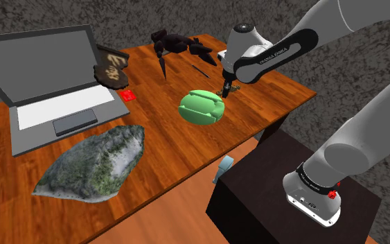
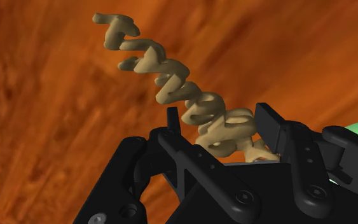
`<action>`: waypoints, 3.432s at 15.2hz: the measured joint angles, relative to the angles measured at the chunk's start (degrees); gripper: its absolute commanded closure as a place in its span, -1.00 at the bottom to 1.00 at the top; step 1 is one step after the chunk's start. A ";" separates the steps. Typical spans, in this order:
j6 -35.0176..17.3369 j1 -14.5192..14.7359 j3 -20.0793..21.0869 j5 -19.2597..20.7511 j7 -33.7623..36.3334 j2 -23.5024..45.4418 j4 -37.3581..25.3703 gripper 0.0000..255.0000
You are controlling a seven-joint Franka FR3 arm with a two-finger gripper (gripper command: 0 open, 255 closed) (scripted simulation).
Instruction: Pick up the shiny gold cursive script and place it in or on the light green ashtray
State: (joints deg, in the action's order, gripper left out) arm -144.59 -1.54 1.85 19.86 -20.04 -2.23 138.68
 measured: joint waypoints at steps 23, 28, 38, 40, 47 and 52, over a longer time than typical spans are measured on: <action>9.84 0.72 0.09 -3.87 -4.17 -6.37 -3.84 1.00; 13.75 0.97 0.10 -4.90 -5.41 -8.02 -6.19 1.00; 19.82 4.25 4.85 -5.91 0.82 -9.75 -9.05 1.00; 20.88 5.35 6.57 -5.99 3.43 -9.24 -10.03 1.00; 24.64 9.36 12.83 -5.69 13.29 -5.74 -14.97 1.00; 23.02 10.18 14.21 -4.81 16.46 -3.74 -14.57 1.00</action>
State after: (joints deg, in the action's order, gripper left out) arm -121.57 8.64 16.06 15.05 -3.57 -5.97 124.11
